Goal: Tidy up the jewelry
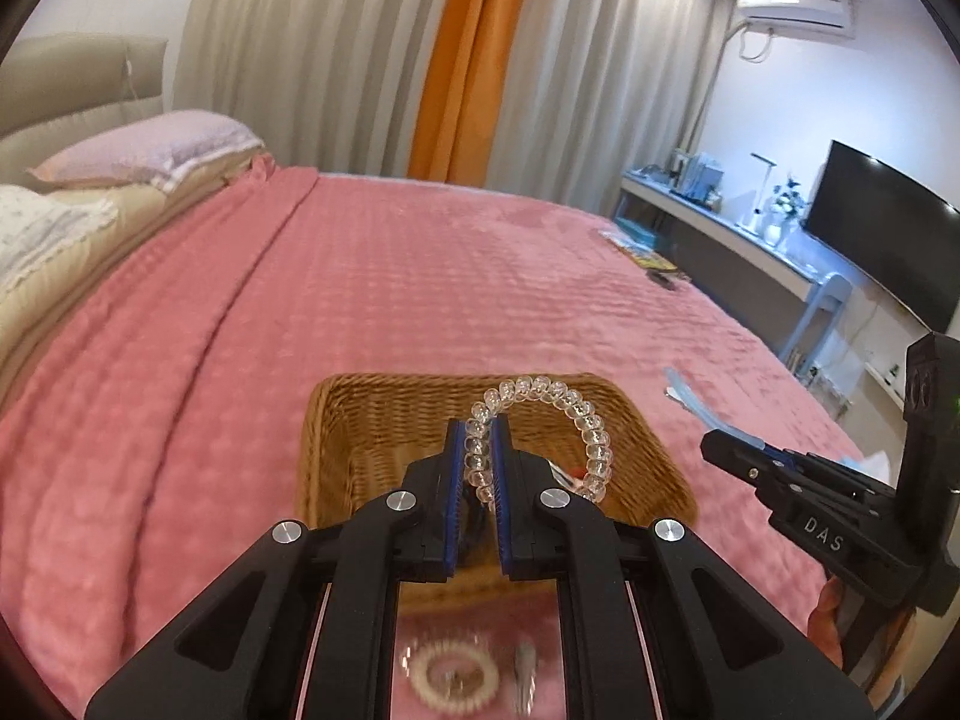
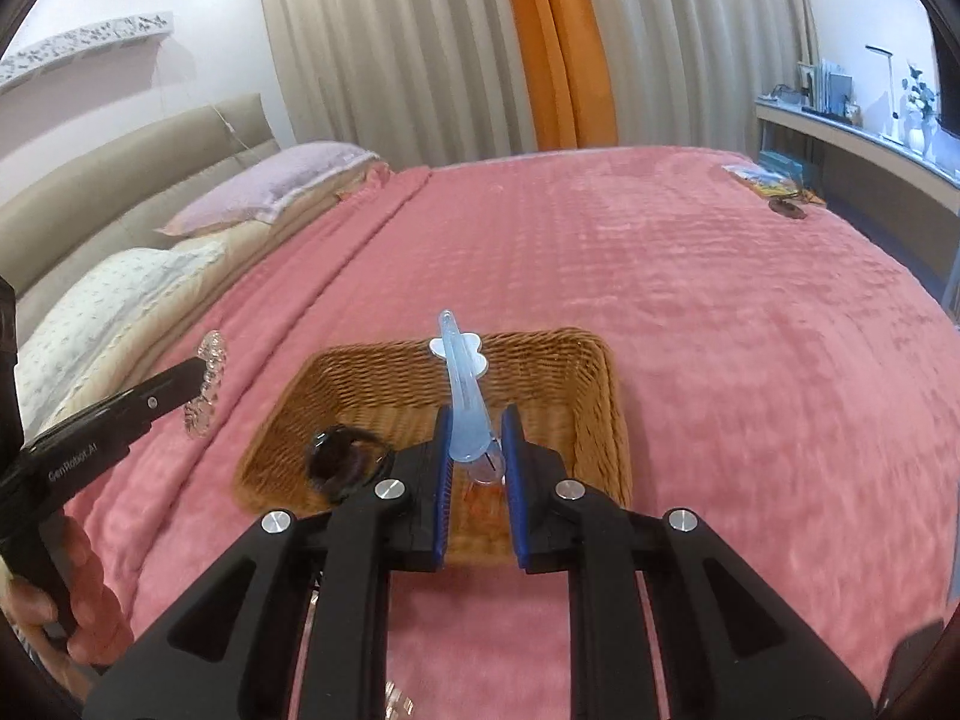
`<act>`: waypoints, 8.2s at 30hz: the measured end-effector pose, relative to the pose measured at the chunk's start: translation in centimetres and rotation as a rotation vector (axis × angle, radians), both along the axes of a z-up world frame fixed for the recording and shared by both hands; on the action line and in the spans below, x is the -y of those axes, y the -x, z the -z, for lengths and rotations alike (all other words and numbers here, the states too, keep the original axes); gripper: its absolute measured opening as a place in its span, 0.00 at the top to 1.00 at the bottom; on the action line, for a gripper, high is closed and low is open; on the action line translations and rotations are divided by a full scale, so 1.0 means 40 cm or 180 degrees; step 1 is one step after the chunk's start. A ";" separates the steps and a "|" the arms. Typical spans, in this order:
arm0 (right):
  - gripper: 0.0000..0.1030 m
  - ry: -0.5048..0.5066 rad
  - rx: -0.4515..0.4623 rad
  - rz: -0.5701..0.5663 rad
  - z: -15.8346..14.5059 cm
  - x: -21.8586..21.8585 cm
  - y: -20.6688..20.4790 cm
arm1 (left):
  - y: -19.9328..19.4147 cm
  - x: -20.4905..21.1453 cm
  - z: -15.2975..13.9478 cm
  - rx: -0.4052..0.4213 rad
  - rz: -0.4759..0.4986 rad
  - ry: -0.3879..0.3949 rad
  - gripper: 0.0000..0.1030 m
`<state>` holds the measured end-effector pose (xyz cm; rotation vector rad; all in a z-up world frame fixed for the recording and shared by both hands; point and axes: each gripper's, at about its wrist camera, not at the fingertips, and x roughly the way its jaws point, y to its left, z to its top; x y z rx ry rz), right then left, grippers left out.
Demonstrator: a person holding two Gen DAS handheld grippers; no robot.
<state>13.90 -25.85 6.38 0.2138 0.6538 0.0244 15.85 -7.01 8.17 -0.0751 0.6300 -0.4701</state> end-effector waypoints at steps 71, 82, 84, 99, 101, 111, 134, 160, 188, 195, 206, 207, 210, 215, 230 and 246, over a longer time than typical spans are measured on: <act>0.53 -0.0032 -0.0633 -0.0638 0.302 -0.171 0.318 | 0.149 -0.139 0.328 -0.1176 -0.0298 0.0110 0.29; 0.60 0.0195 -0.0627 -0.0659 0.301 -0.200 0.327 | 0.130 -0.097 0.335 -0.1143 -0.0373 -0.0172 0.90; 0.73 0.0321 -0.0660 -0.0665 0.304 -0.218 0.327 | 0.137 -0.096 0.331 -0.1112 -0.0350 -0.0193 0.90; 0.84 0.0430 -0.0471 -0.0827 0.199 -0.253 0.307 | 0.254 -0.209 0.284 -0.0784 -0.0270 -0.0026 0.92; 0.84 0.0346 -0.0437 -0.0861 0.167 -0.251 0.301 | 0.260 -0.211 0.290 -0.0801 -0.0248 -0.0031 0.92; 0.84 0.0097 -0.0383 -0.0641 0.126 -0.143 0.355 | 0.290 -0.199 0.308 -0.0850 -0.0069 -0.0085 0.92; 0.52 0.0197 -0.0819 -0.0347 0.289 -0.062 0.428 | 0.370 -0.186 0.316 -0.1035 0.0250 -0.0160 0.61; 0.93 0.0320 -0.0411 -0.0648 0.231 -0.174 0.430 | 0.413 -0.119 0.260 -0.0394 0.0205 -0.0576 0.92; 0.93 -0.0044 0.0204 -0.0426 -0.041 -0.041 0.017 | 0.043 -0.014 -0.010 0.0140 -0.0003 -0.0153 0.92; 0.93 -0.0142 -0.0102 -0.0382 0.071 -0.015 -0.100 | -0.049 0.054 0.107 -0.0125 0.0034 -0.0298 0.91; 0.91 -0.0157 -0.0380 -0.0294 0.144 0.006 -0.137 | -0.070 0.086 0.179 -0.0326 0.0163 -0.0370 0.81; 0.86 -0.0158 -0.0424 -0.0288 0.145 0.007 -0.136 | -0.068 0.082 0.175 -0.0313 0.0150 -0.0372 0.73; 0.51 -0.0090 -0.0454 -0.0244 0.138 0.009 -0.119 | -0.050 0.068 0.155 -0.0278 0.0133 -0.0335 0.52; 0.50 -0.0026 -0.0290 -0.0269 0.087 -0.001 -0.033 | 0.012 0.000 0.103 -0.0184 0.0150 -0.0115 0.50; 0.50 0.0121 -0.0252 -0.0500 0.094 -0.149 0.214 | 0.224 -0.182 0.053 -0.0024 0.0064 0.0194 0.43; 0.51 0.0358 -0.0519 -0.0627 0.264 -0.240 0.245 | 0.056 -0.199 0.340 -0.1380 0.0117 0.0486 0.44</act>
